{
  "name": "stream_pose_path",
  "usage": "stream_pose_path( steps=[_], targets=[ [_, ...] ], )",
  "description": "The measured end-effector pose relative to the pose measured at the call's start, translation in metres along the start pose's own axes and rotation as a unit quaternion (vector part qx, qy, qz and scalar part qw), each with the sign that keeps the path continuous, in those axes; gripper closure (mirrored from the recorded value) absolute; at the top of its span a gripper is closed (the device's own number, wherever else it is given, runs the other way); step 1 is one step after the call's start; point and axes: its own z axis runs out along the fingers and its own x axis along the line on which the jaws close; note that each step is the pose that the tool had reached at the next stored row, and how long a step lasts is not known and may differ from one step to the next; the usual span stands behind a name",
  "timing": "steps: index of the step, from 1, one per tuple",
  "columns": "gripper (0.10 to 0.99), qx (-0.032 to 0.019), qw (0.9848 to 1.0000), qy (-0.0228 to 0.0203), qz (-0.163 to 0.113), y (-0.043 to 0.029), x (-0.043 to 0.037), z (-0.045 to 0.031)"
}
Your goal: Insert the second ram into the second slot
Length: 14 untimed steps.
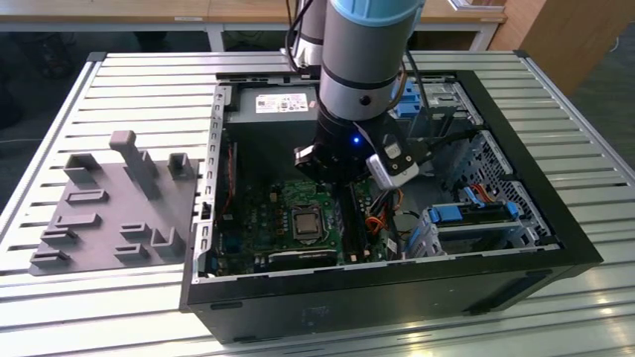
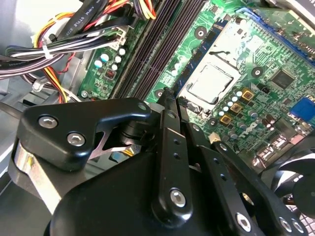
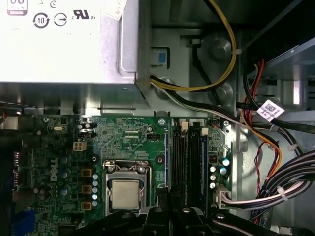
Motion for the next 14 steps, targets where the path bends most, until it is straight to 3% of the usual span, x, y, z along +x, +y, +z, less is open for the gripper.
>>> stream_pose_path(
  steps=[9, 14],
  targets=[
    [0.949, -0.0003, 1.0, 0.0, 0.001, -0.0002, -0.0009, 0.0028],
    [0.949, -0.0004, 1.0, 0.0, 0.001, -0.0052, -0.0011, 0.0039]
  ],
)
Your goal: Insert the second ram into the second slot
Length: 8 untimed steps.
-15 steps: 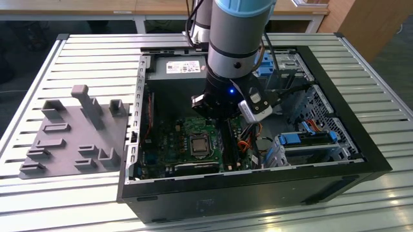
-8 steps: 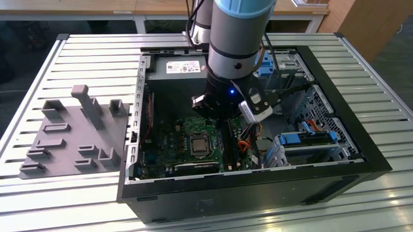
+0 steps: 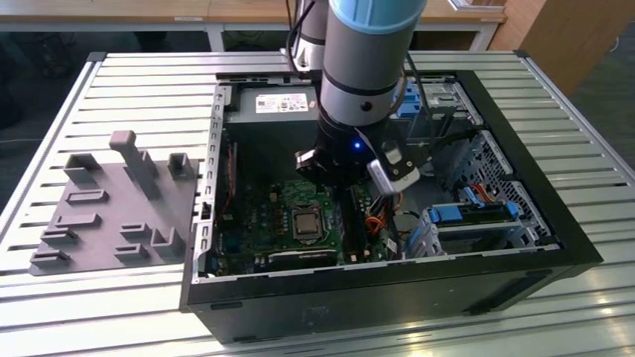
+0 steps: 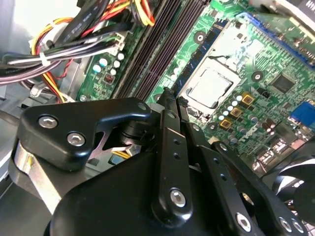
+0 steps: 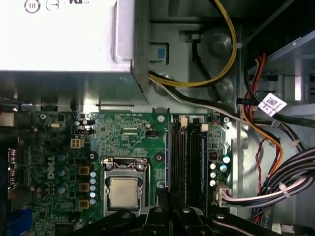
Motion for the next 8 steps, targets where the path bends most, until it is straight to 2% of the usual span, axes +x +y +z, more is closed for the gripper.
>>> stream_pose_path(
  steps=[8],
  targets=[
    [0.949, 0.0, 1.0, 0.0, 0.005, -0.002, -0.0062, 0.0042]
  ],
)
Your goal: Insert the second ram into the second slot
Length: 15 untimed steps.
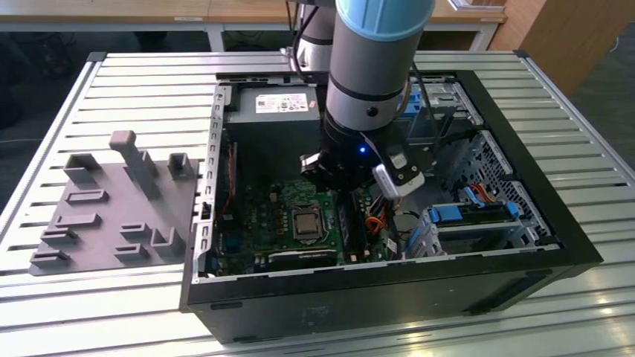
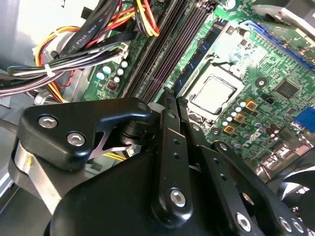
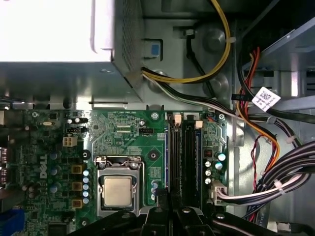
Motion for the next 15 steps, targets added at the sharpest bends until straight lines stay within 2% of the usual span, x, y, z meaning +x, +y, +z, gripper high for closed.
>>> stream_pose_path(
  steps=[15],
  targets=[
    [0.949, -0.0001, 1.0, 0.0, 0.001, -0.0018, -0.005, 0.0072]
  ],
)
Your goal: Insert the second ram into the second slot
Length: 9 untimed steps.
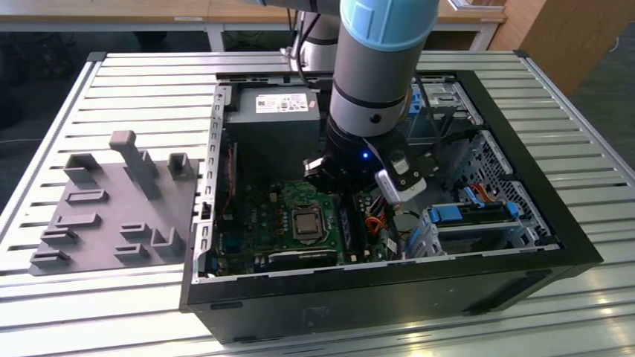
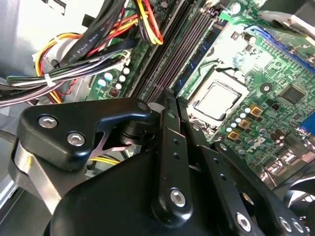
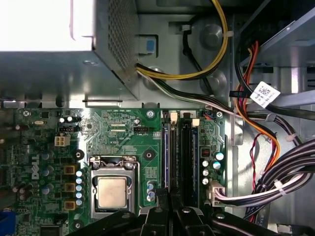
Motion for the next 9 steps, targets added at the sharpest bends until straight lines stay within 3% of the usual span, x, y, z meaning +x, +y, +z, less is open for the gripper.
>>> stream_pose_path(
  steps=[9],
  targets=[
    [0.949, 0.0001, 1.0, 0.0, 0.0, -0.0012, -0.0005, 0.0004]
  ],
)
